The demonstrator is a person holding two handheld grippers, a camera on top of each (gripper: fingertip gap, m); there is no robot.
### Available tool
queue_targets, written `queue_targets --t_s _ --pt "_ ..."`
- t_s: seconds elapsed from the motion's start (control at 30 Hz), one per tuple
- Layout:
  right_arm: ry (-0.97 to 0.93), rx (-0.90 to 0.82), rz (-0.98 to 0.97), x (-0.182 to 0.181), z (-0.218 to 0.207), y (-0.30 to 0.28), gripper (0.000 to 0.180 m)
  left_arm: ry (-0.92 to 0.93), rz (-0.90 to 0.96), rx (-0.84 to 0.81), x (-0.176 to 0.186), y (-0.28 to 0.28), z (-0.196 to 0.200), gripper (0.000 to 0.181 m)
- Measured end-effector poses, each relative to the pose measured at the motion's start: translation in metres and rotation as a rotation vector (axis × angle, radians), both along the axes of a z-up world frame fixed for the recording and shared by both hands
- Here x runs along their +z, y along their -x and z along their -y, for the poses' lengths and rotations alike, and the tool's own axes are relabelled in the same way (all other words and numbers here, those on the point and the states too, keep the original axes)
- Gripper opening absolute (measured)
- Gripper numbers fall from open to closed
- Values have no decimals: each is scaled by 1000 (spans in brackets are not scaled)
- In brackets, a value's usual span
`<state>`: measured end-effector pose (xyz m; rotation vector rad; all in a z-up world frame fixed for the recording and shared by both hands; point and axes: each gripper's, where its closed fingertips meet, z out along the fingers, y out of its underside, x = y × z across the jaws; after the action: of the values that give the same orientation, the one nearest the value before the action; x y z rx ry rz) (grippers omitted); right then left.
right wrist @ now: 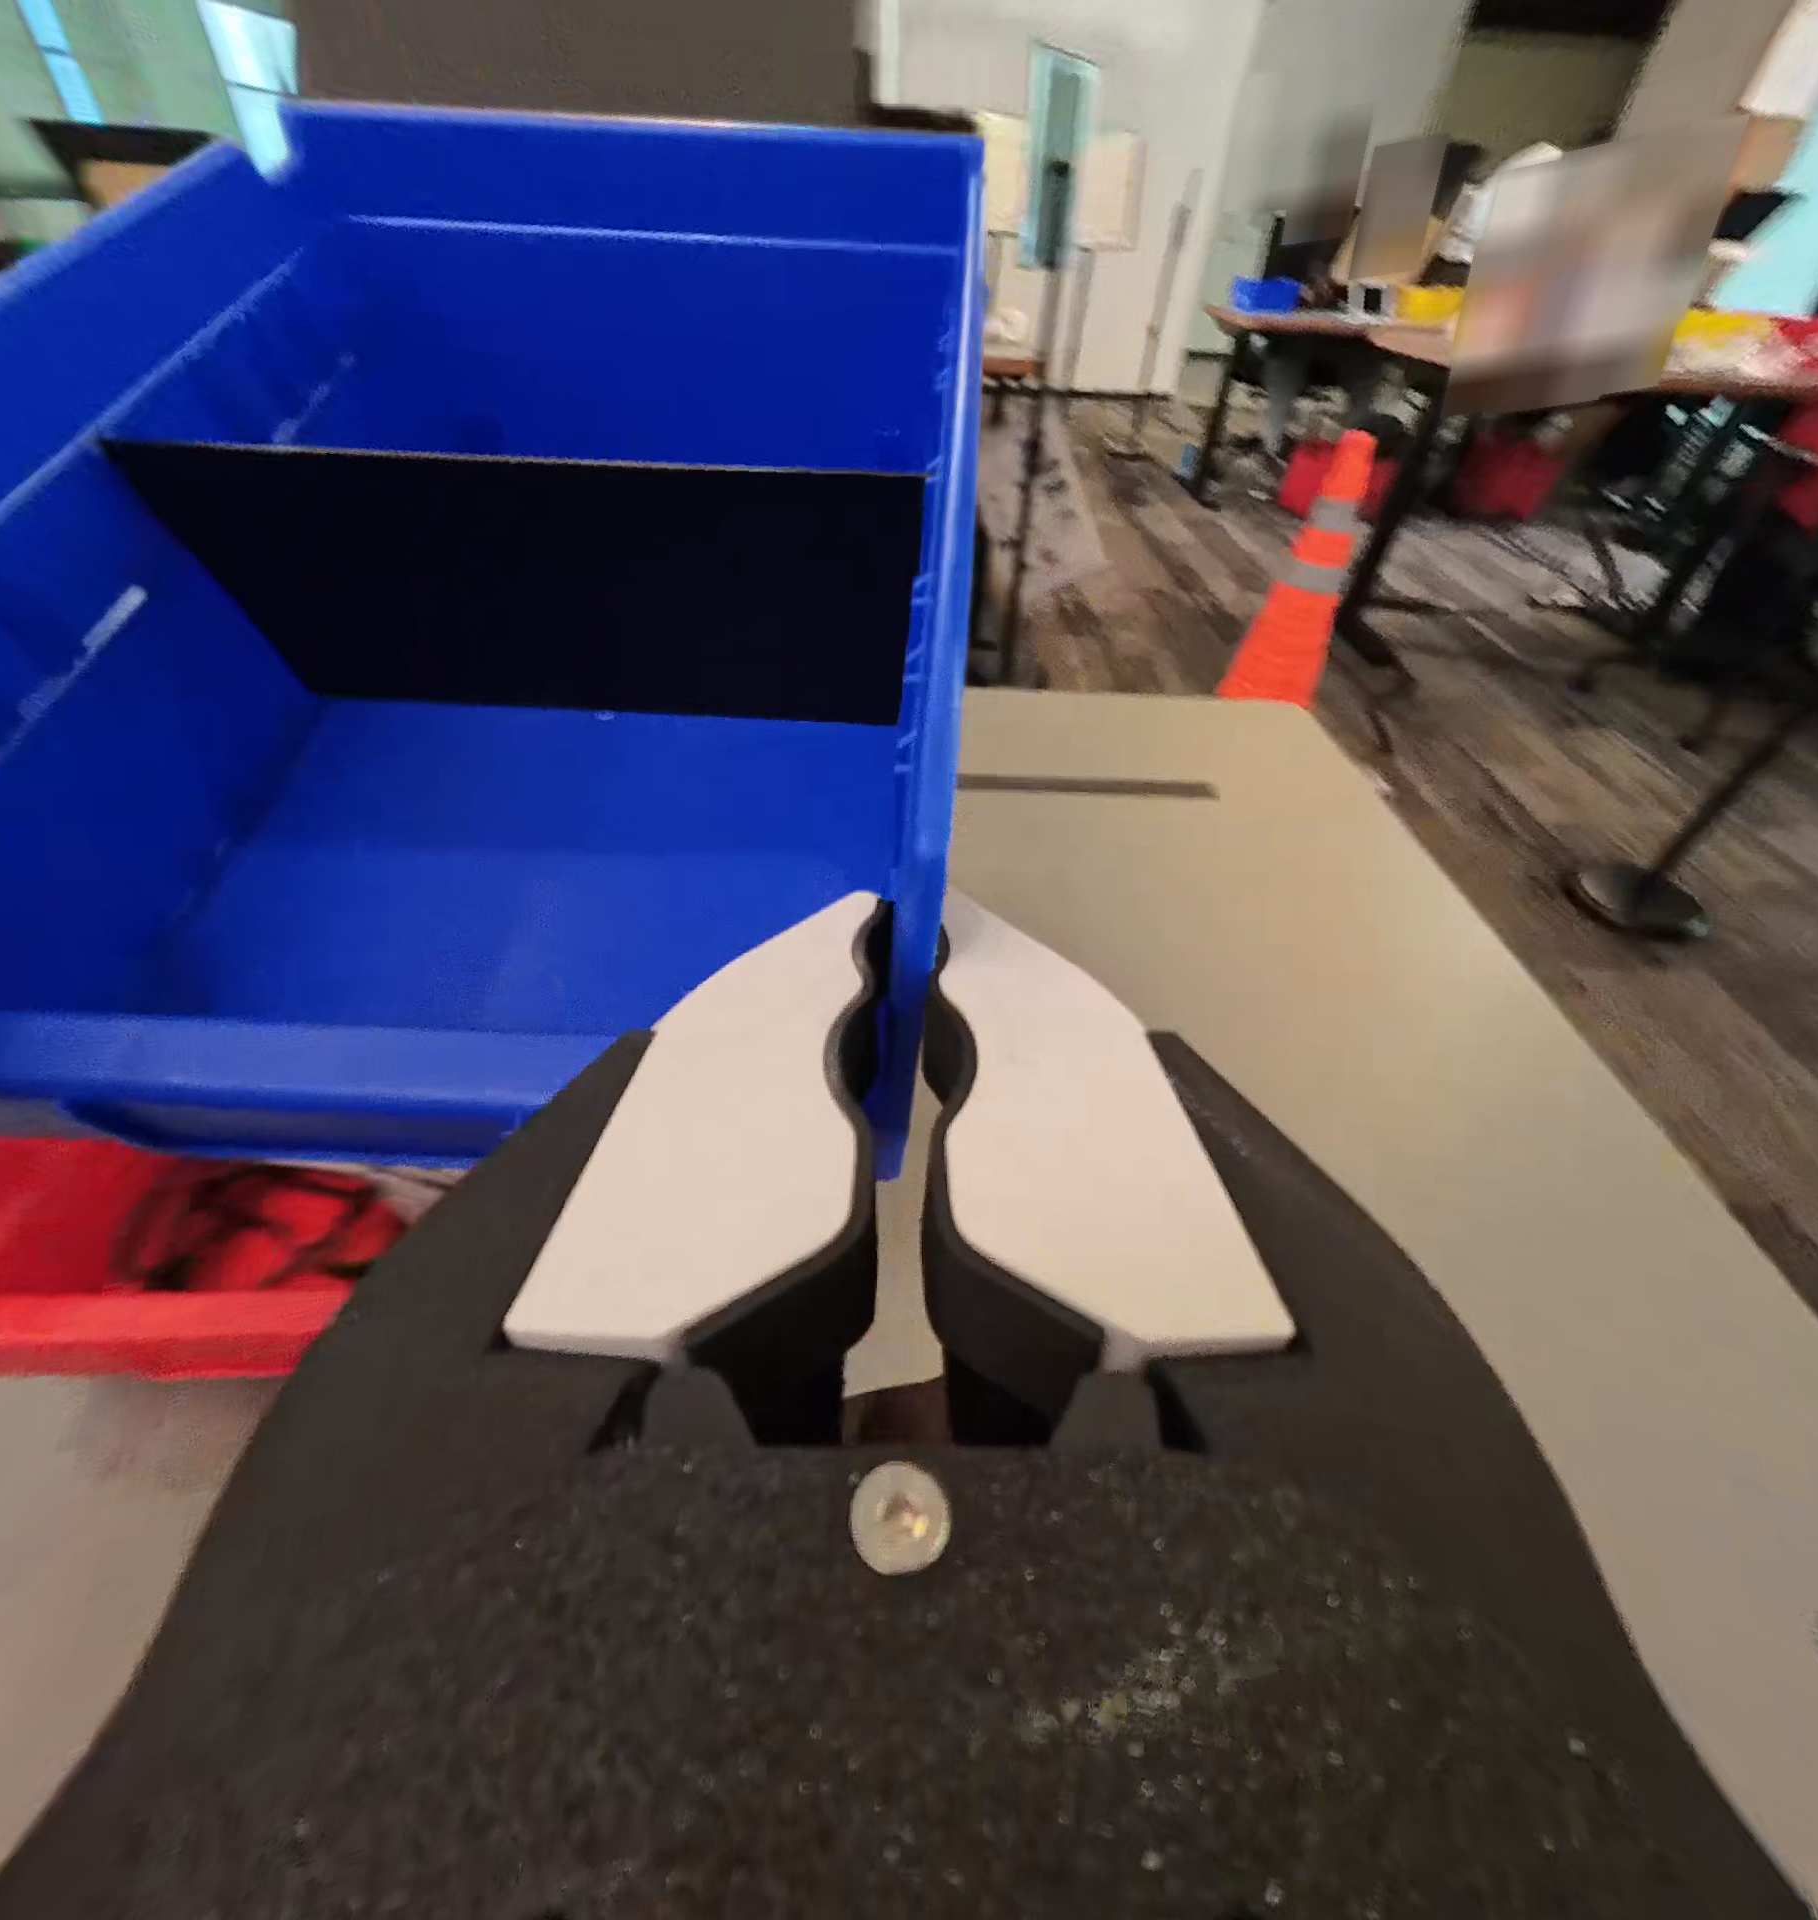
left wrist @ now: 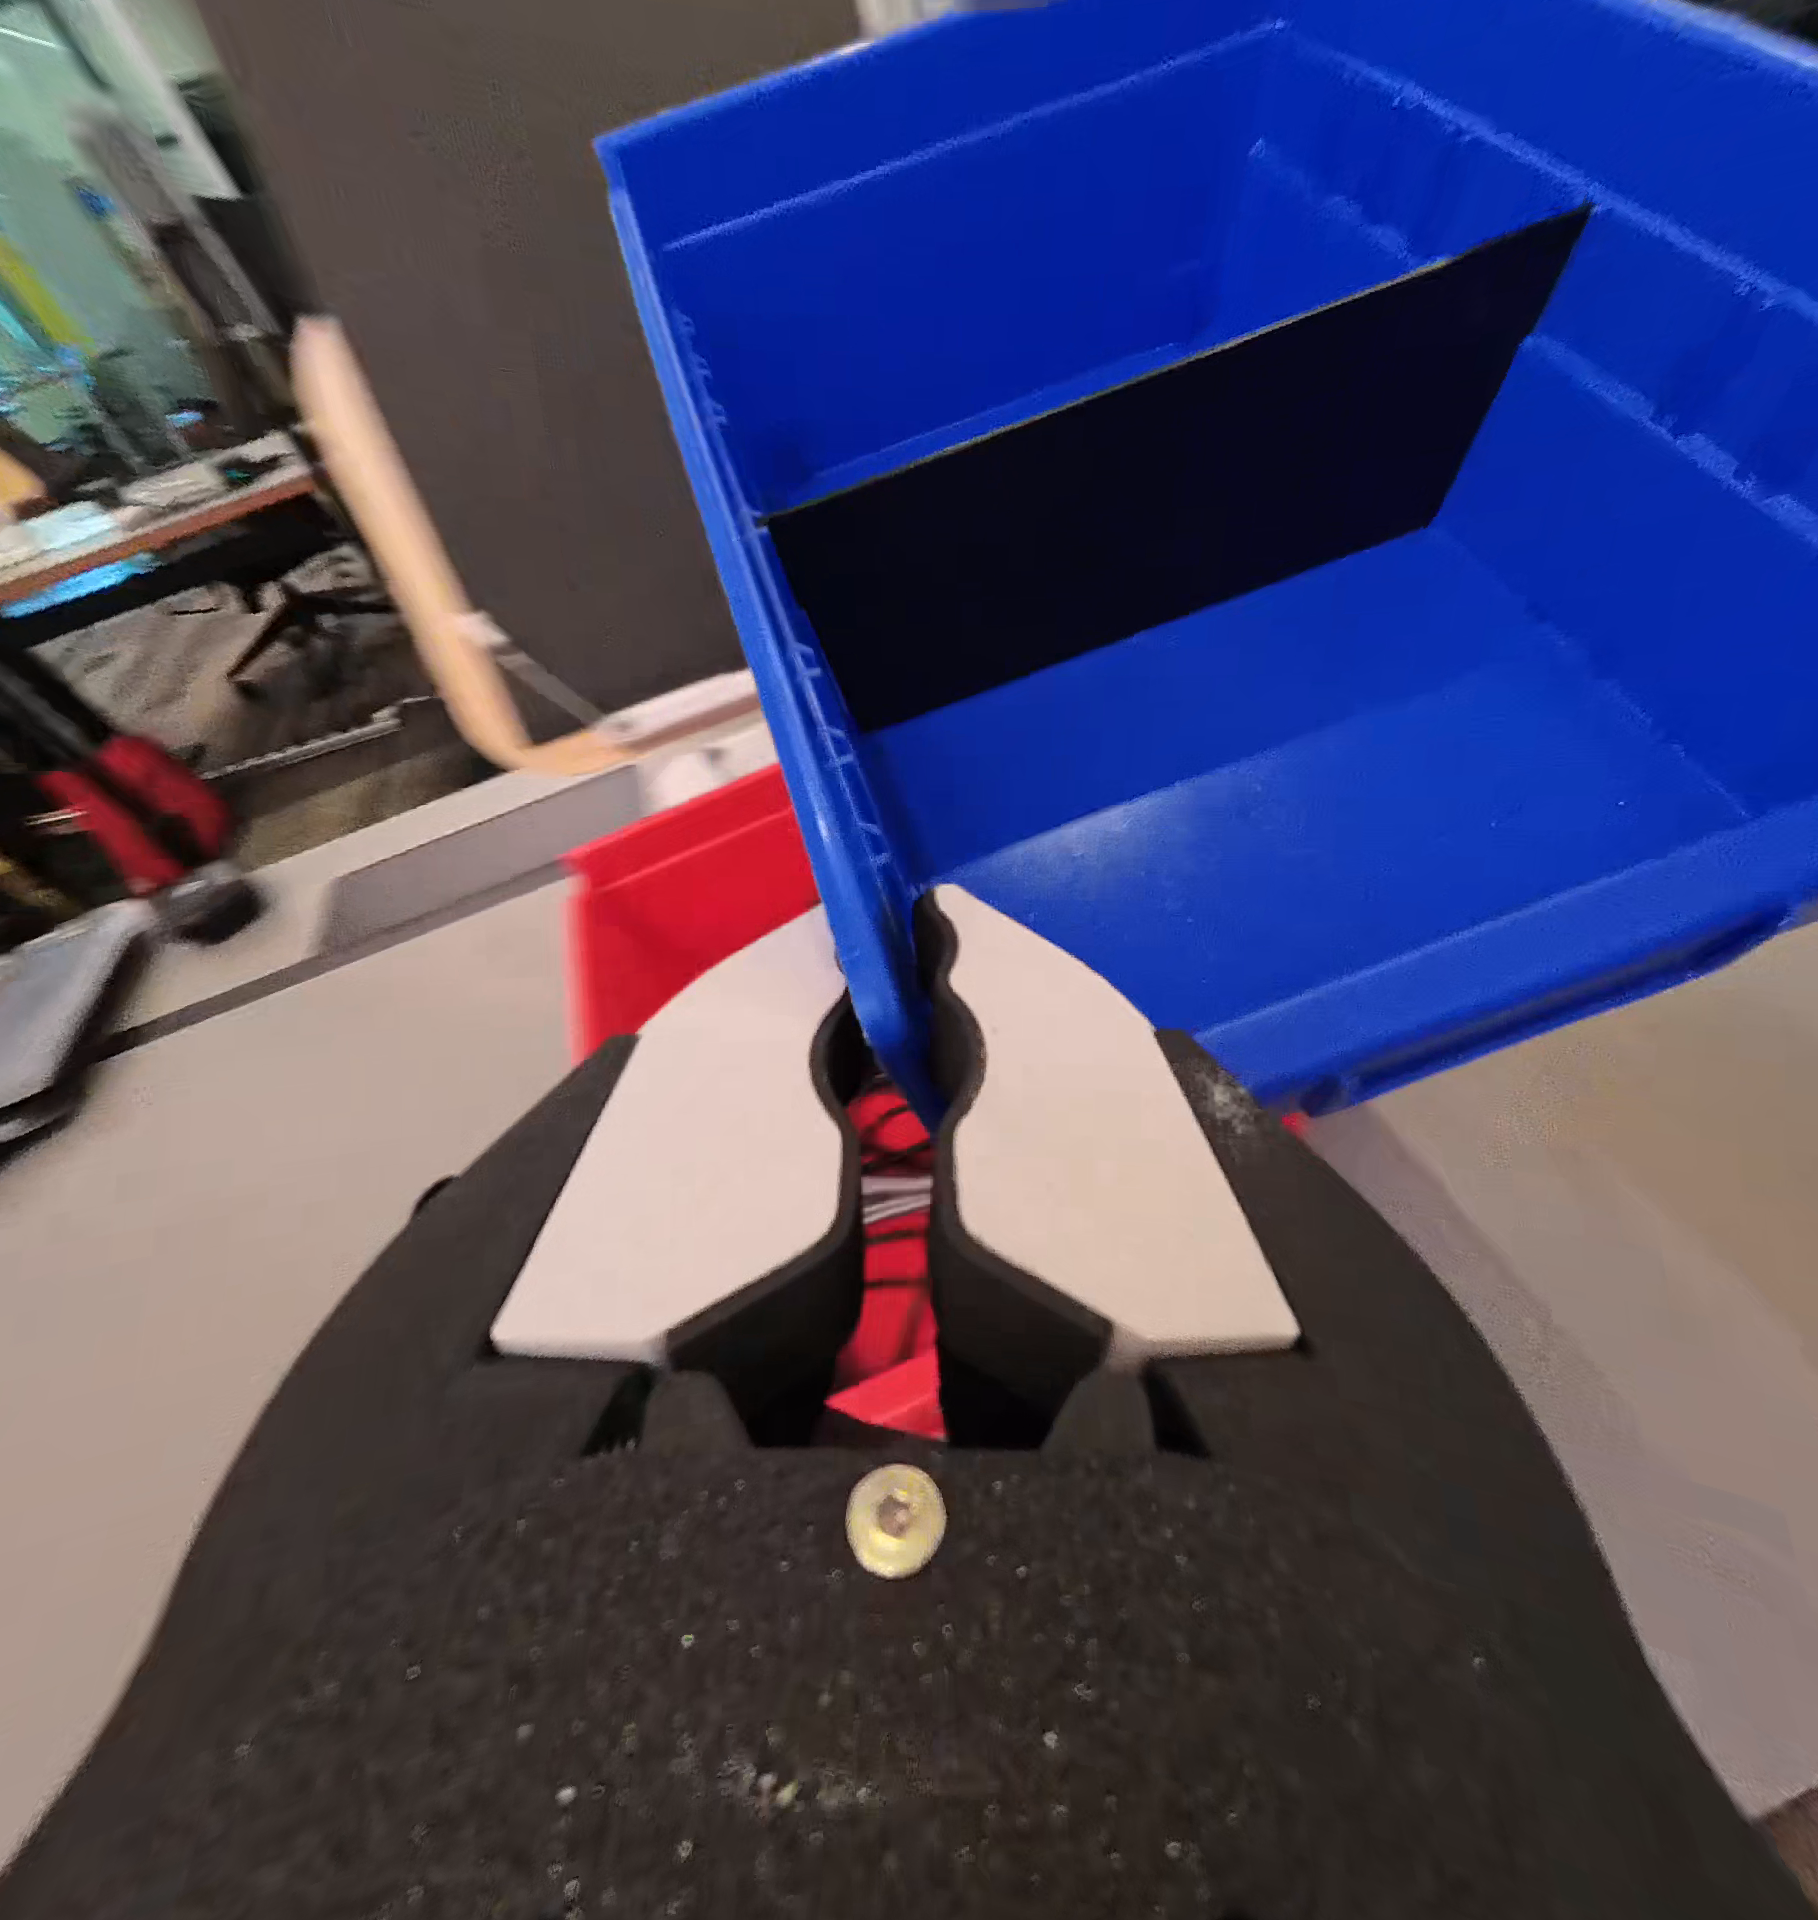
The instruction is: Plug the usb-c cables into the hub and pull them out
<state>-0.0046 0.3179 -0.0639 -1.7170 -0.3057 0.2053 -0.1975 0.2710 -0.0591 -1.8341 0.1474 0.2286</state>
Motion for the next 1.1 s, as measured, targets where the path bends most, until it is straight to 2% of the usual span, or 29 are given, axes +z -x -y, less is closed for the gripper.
queue_targets --t_s 0.1,0.2,0.27,0.4,0.5,0.67,0.77,0.83,0.9,0.97,1.03,1.1 --pt "87 -118 -30 -35 -33 -86 1 73 -60 -42 -37 -82 -46 7" --pt "198 -149 -31 -78 -60 -150 2 141 -55 -74 -76 -145 -79 7" --pt "235 -156 -17 -104 -71 -177 2 177 -45 -88 -102 -173 -93 7" --pt "293 -106 8 -141 -86 -195 1 234 -4 -80 -138 -194 -102 7" --pt "335 -62 -5 -158 -94 -191 2 253 11 -56 -151 -193 -101 7" --pt "340 -57 21 -164 -102 -186 3 257 34 -58 -163 -190 -99 10" --pt "351 -60 14 -171 -102 -188 4 260 18 -141 -165 -196 -94 15" --pt "346 -56 29 -170 -100 -190 5 299 13 -259 -166 -203 -80 25" --pt "325 -68 44 -165 -97 -194 12 292 23 -292 -161 -191 -59 34" --pt "302 -87 62 -157 -92 -200 17 284 33 -327 -153 -166 -33 32" --pt "263 -136 96 -143 -85 -208 24 237 77 -335 -137 -128 -5 33" --pt "188 -172 123 -118 -74 -206 25 185 89 -252 -122 -69 18 34"
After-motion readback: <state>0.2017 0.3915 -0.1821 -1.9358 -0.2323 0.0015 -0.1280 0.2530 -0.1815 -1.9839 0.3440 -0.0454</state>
